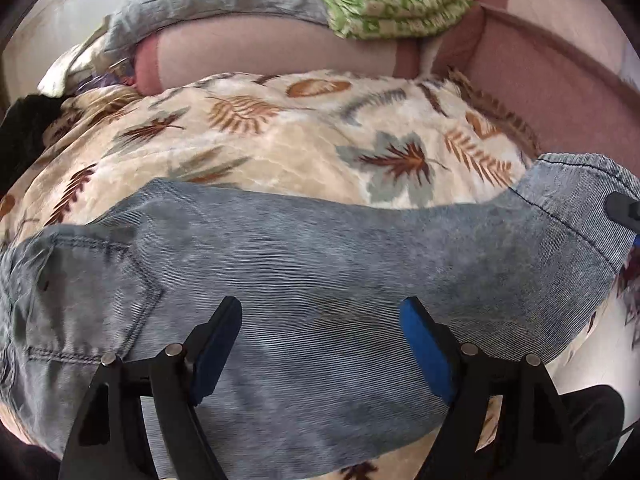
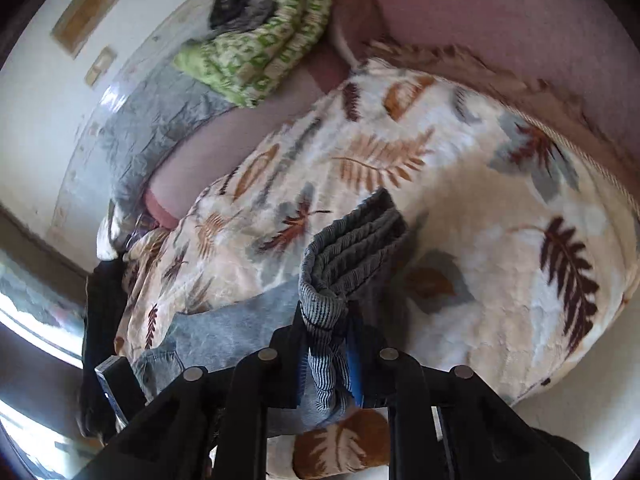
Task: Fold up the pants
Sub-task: 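Grasp the jeans leg hem with the right tool, then lift the leg hem with the right tool and fold it over the seat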
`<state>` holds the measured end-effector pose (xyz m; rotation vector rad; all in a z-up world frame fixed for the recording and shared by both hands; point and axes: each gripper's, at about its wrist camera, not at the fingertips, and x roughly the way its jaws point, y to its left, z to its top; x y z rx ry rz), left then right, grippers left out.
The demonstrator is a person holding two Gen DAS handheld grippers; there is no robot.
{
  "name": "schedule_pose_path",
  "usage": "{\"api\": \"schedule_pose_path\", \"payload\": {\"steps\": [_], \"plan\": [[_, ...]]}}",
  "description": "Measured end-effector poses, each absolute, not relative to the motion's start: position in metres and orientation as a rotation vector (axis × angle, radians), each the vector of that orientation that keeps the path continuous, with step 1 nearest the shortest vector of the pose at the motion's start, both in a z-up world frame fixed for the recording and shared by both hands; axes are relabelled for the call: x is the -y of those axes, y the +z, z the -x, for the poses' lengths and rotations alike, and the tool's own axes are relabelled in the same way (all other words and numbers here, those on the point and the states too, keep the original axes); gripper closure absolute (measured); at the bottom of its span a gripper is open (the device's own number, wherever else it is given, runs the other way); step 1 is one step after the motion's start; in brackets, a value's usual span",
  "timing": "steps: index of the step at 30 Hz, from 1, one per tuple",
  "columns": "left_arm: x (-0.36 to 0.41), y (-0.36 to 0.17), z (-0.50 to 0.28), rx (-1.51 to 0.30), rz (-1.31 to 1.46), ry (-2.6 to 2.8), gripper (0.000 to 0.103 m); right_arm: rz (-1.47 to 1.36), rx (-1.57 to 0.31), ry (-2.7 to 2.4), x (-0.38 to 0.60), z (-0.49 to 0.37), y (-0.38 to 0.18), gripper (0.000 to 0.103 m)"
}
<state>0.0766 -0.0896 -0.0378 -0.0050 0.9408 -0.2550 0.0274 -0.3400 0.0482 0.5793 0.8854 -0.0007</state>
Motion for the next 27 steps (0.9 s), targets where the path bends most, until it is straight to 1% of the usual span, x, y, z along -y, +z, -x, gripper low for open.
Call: {"api": "schedule_pose_path", "payload": {"steps": [3,5,7,10,11,12,13,16,17,18,20,22,24,26,27], "plan": [[0.025,-0.023,-0.066,-0.898,0.12,-0.162,0.021,-0.406,-0.869,0.13,0.263,-0.041,0.067,0.086],[-0.012,-0.017,-0.058,-0.877,0.152,-0.095,0.021,-0.322,-0.885,0.23,0.208,-0.042,0.059,0.086],[-0.044,-0.015,-0.048,-0.862,0.172,-0.038,0.021,-0.271,-0.929,0.31,0.16,-0.041,0.033,0.086],[-0.076,-0.017,-0.039,-0.866,0.187,0.024,0.021,-0.253,-1.031,0.419,0.111,-0.042,-0.026,0.086],[-0.08,-0.018,-0.038,-0.869,0.183,0.033,0.021,-0.267,-1.072,0.429,0.103,-0.043,-0.044,0.082],[-0.083,-0.019,-0.038,-0.876,0.18,0.039,0.021,-0.301,-1.086,0.434,0.103,-0.042,-0.057,0.08],[-0.085,-0.019,-0.038,-0.88,0.181,0.035,0.021,-0.343,-1.051,0.443,0.108,-0.038,-0.057,0.079],[-0.071,-0.011,-0.041,-0.871,0.175,-0.004,0.021,-0.472,-1.054,0.52,0.134,-0.033,-0.047,0.064],[-0.063,-0.006,-0.042,-0.86,0.18,-0.033,0.021,-0.516,-1.044,0.521,0.146,-0.031,-0.041,0.054],[-0.052,0.0,-0.044,-0.849,0.183,-0.072,0.021,-0.571,-1.019,0.523,0.16,-0.026,-0.035,0.048],[-0.027,0.011,-0.044,-0.831,0.173,-0.134,0.021,-0.704,-0.959,0.512,0.196,-0.018,-0.027,0.042],[-0.001,0.014,-0.049,-0.828,0.155,-0.19,0.021,-0.838,-0.932,0.485,0.228,-0.014,-0.033,0.039],[0.022,0.001,-0.057,-0.878,0.129,-0.205,0.021,-0.952,-0.987,0.459,0.249,-0.017,-0.06,0.038],[0.043,-0.035,-0.068,-1.003,0.021,-0.159,0.021,-1.081,-1.118,0.448,0.261,-0.02,-0.097,0.038],[0.049,-0.061,-0.075,-1.098,-0.05,-0.115,0.021,-1.153,-1.11,0.482,0.267,-0.019,-0.104,0.039]]}}
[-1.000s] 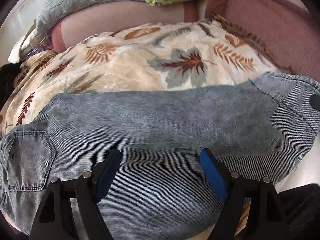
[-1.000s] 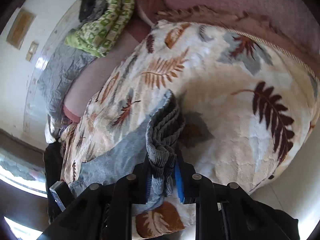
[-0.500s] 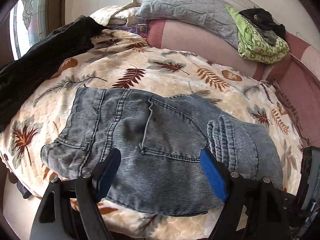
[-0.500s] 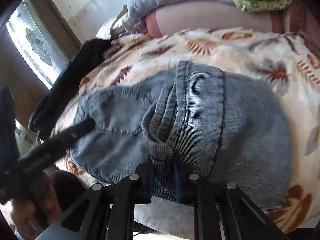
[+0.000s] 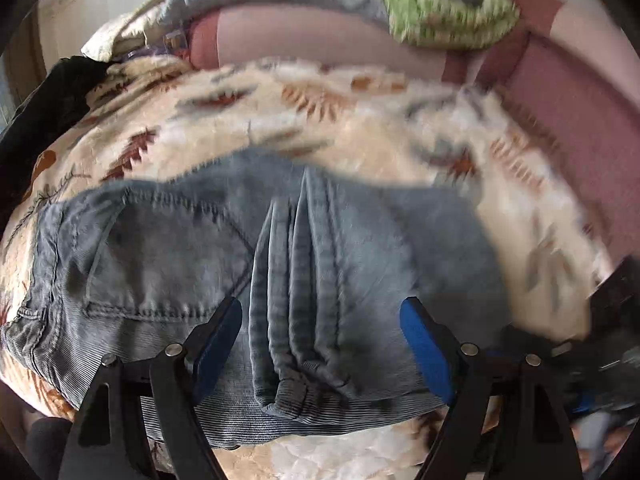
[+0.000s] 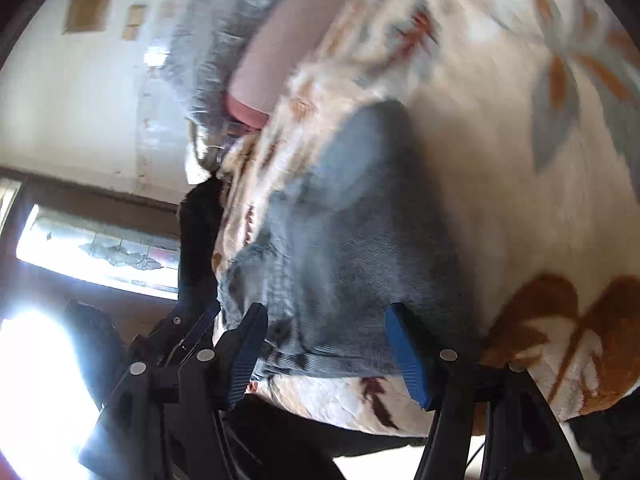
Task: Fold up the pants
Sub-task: 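Lift the leg hem with the right tool and fold it over the seat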
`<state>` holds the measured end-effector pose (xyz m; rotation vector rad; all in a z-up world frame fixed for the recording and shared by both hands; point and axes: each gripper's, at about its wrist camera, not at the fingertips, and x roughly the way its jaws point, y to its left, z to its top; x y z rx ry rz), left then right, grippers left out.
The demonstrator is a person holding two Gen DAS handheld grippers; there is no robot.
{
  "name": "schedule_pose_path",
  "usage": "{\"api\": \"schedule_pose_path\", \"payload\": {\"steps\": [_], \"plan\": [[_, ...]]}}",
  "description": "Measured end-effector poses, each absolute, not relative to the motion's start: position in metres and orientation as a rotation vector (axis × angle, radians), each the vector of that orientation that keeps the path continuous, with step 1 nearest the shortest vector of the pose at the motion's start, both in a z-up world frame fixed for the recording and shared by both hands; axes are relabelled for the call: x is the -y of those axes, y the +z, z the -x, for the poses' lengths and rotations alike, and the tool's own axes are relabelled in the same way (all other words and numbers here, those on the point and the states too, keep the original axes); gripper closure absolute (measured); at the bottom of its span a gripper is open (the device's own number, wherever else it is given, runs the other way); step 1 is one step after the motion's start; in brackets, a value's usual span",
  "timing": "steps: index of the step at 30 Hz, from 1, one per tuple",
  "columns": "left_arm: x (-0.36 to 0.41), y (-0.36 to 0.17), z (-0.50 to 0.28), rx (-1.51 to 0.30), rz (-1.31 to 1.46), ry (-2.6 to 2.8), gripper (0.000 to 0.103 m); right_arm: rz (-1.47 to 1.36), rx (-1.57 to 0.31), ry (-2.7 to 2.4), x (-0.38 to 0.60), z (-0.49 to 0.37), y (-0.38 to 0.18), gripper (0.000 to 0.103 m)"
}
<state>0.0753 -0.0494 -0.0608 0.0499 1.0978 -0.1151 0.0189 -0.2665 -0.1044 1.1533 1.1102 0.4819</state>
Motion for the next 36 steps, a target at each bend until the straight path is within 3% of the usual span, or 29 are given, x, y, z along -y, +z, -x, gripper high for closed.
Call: {"api": "schedule_pose_path", "payload": {"steps": [1,7,12,16,17,18,21,25,30,34,36], "plan": [[0.049,-0.079,-0.075,-1.139,-0.058,-0.098,0.02,-1.174,-1.104,0.496,0.272,-0.019,-0.102,0.039],[0.041,-0.038,-0.055,-0.982,-0.006,-0.114,0.021,-1.083,-1.012,0.466,0.307,-0.055,-0.06,0.038],[0.055,-0.011,-0.056,-0.882,0.055,-0.229,0.021,-0.949,-1.131,0.39,0.313,-0.128,-0.077,0.038],[0.071,-0.063,-0.084,-1.057,-0.035,-0.155,0.021,-0.861,-1.236,0.39,0.304,-0.157,-0.099,0.04],[0.069,-0.078,-0.087,-1.108,-0.037,-0.152,0.021,-0.841,-1.249,0.384,0.3,-0.161,-0.103,0.051],[0.071,-0.076,-0.08,-1.049,-0.065,-0.159,0.021,-0.814,-1.259,0.382,0.296,-0.166,-0.104,0.073],[0.076,-0.076,-0.07,-1.025,-0.121,-0.154,0.02,-0.666,-1.226,0.336,0.283,-0.17,-0.09,0.086],[0.077,-0.077,-0.068,-1.019,-0.129,-0.151,0.02,-0.49,-1.234,0.239,0.262,-0.185,-0.096,0.085],[0.073,-0.073,-0.069,-1.024,-0.108,-0.167,0.021,-0.617,-1.144,0.218,0.299,-0.145,-0.059,0.072],[0.058,-0.051,-0.064,-0.978,-0.004,-0.191,0.021,-0.842,-1.099,0.392,0.305,-0.082,-0.035,0.072],[0.046,-0.037,-0.06,-0.914,0.017,-0.172,0.021,-0.97,-1.112,0.45,0.3,-0.056,-0.048,0.063]]}}
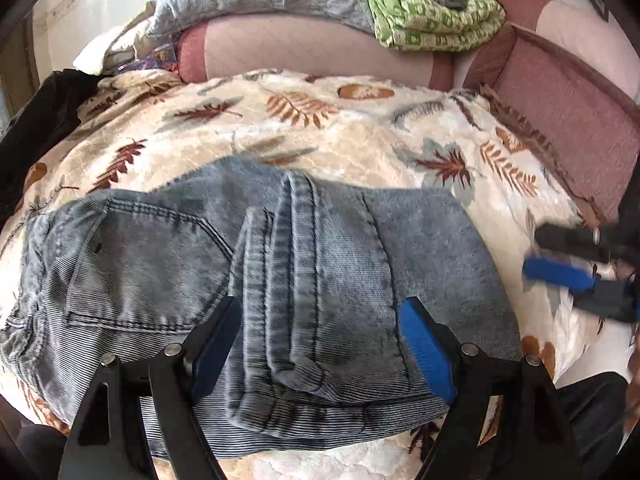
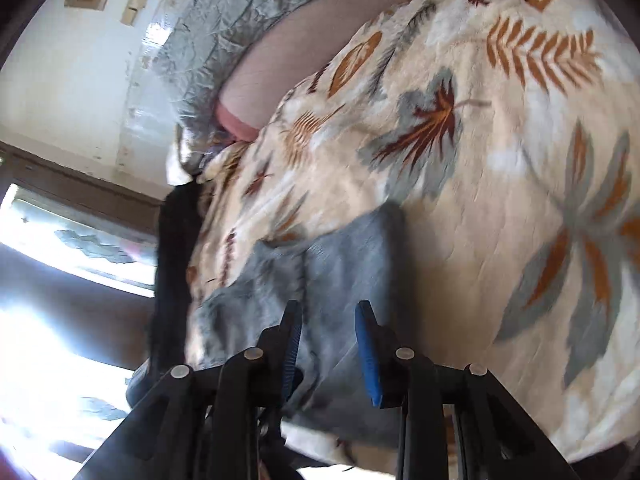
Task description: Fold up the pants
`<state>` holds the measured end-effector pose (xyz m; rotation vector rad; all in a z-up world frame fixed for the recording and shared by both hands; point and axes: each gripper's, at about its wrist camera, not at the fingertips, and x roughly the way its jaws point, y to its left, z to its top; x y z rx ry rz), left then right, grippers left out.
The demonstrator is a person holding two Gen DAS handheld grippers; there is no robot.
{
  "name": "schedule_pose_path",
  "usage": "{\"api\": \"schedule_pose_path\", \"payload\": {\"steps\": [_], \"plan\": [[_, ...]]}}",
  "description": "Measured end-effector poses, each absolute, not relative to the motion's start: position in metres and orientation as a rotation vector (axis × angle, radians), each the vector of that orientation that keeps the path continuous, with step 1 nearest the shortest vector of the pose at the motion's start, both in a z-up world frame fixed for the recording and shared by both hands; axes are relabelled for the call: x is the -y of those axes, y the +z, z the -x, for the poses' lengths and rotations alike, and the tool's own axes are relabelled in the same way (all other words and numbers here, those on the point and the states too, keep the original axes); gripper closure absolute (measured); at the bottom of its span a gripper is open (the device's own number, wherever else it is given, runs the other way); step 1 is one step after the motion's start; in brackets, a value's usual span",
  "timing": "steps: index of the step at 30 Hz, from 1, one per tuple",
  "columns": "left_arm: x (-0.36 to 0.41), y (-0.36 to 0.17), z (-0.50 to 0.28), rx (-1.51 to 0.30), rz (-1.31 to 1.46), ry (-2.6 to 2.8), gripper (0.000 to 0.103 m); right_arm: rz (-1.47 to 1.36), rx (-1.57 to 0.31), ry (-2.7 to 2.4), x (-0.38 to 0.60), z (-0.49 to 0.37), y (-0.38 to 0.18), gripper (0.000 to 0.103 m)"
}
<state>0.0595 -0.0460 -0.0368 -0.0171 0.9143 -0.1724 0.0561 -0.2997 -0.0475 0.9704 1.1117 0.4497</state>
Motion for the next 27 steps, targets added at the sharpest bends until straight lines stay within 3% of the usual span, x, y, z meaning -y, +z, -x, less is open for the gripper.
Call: {"api": "schedule_pose_path", "payload": {"steps": [2,4,7,10,11,12,13,17,21,23,25,27], "plan": [[0.035,-0.028,-0.061,-0.885,0.055,-0.148,0.021,-0.989,-1.22,0.411,0.286,-0.043,-0.079,0.054],[0.035,-0.032,-0.071,-0.927,0.055,-0.157,0.021,-0.986,-1.243,0.329,0.29,-0.03,-0.101,0.069],[0.053,-0.065,-0.087,-1.092,-0.064,-0.203,0.021,-0.987,-1.202,0.32,0.297,-0.024,-0.08,0.067],[0.058,-0.07,-0.082,-1.093,-0.1,-0.173,0.021,-0.926,-1.117,0.379,0.295,-0.023,-0.054,0.052],[0.056,-0.065,-0.079,-1.088,-0.073,-0.173,0.021,-0.887,-1.134,0.36,0.293,-0.025,-0.057,0.038],[0.053,-0.057,-0.075,-1.064,-0.03,-0.182,0.021,-0.826,-1.203,0.31,0.291,-0.028,-0.069,0.034],[0.051,-0.047,-0.07,-1.024,-0.001,-0.192,0.021,-0.798,-1.296,0.268,0.29,-0.03,-0.086,0.034],[0.056,-0.022,-0.054,-0.881,-0.002,-0.227,0.021,-0.827,-1.206,0.337,0.303,-0.038,-0.056,0.037],[0.074,-0.064,-0.07,-1.037,-0.111,-0.185,0.021,-0.839,-1.138,0.441,0.298,-0.076,-0.028,0.037],[0.075,-0.079,-0.07,-1.034,-0.133,-0.179,0.019,-0.885,-1.165,0.501,0.291,-0.095,-0.041,0.037],[0.076,-0.078,-0.066,-1.025,-0.142,-0.177,0.018,-0.85,-1.305,0.469,0.275,-0.112,-0.079,0.038],[0.074,-0.076,-0.067,-1.036,-0.139,-0.182,0.018,-0.862,-1.355,0.411,0.279,-0.108,-0.102,0.054]]}}
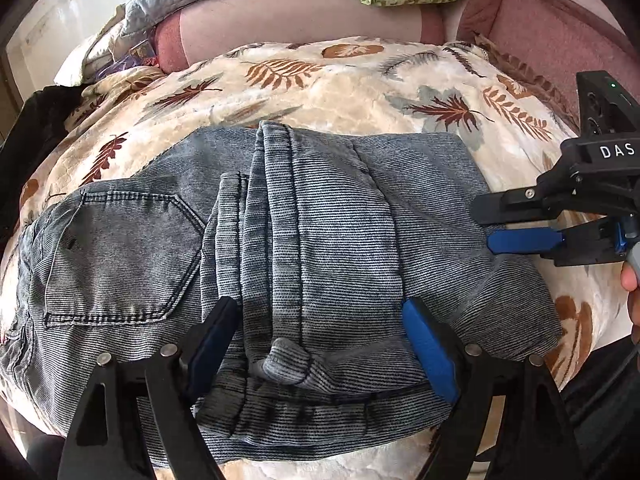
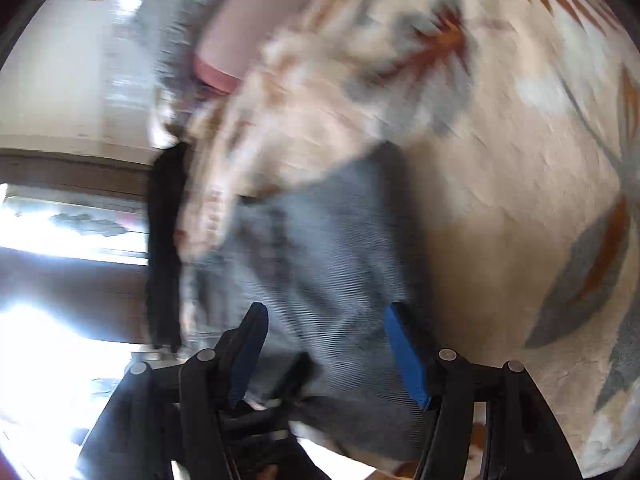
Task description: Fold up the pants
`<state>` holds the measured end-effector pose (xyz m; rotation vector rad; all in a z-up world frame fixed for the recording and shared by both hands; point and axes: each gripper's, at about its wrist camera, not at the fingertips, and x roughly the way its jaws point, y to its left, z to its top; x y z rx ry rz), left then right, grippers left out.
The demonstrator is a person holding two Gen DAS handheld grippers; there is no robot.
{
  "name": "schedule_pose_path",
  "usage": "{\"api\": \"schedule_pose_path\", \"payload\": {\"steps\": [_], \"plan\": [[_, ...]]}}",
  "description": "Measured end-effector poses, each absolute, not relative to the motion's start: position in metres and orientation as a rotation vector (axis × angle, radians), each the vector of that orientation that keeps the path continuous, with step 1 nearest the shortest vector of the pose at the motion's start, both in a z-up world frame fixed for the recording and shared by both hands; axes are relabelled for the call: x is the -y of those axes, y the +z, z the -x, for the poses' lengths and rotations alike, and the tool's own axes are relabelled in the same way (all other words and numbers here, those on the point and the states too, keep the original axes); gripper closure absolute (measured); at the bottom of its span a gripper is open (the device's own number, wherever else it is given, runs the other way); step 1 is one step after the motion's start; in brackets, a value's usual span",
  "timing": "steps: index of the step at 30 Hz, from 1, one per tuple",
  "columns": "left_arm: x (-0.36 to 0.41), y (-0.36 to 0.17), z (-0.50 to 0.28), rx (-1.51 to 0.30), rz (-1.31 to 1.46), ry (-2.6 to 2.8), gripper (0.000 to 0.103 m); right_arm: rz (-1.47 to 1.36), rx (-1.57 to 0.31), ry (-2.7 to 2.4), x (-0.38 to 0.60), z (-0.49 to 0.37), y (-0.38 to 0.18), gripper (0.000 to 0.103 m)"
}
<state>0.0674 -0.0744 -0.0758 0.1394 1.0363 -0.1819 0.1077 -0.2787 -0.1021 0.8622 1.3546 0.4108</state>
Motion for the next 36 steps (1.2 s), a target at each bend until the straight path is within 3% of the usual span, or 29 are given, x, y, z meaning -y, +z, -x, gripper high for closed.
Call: {"api": "schedule_pose_path", "payload": {"steps": [7,9,12,17,21,29,34,36], "plan": [[0.078,-0.059,-0.064,-0.957,-0.124,-0.217,0.018,-0.844,-1.237,0.492,0.281,-0.136,-0.058,0.049],[0.082,-0.082,-0.071,-1.035,-0.164,-0.213,0.015,-0.841,-1.247,0.498,0.276,-0.156,-0.071,0.046],[0.083,-0.08,-0.068,-0.998,-0.178,-0.213,0.015,-0.878,-1.327,0.408,0.281,-0.175,-0.108,0.049],[0.08,-0.081,-0.067,-0.98,-0.174,-0.216,0.014,-0.855,-1.222,0.476,0.275,-0.168,-0.069,0.047],[0.081,-0.081,-0.068,-0.975,-0.175,-0.213,0.012,-0.78,-1.321,0.415,0.268,-0.166,-0.099,0.043],[0.056,-0.055,-0.05,-0.94,-0.036,-0.219,0.013,-0.93,-1.164,0.475,0.28,-0.124,-0.048,0.043],[0.021,-0.04,-0.035,-0.91,0.066,-0.167,0.013,-0.943,-1.308,0.442,0.263,-0.068,-0.093,0.034],[0.008,-0.037,-0.03,-0.92,0.096,-0.155,0.013,-1.034,-1.246,0.444,0.271,-0.059,-0.098,0.036]]}}
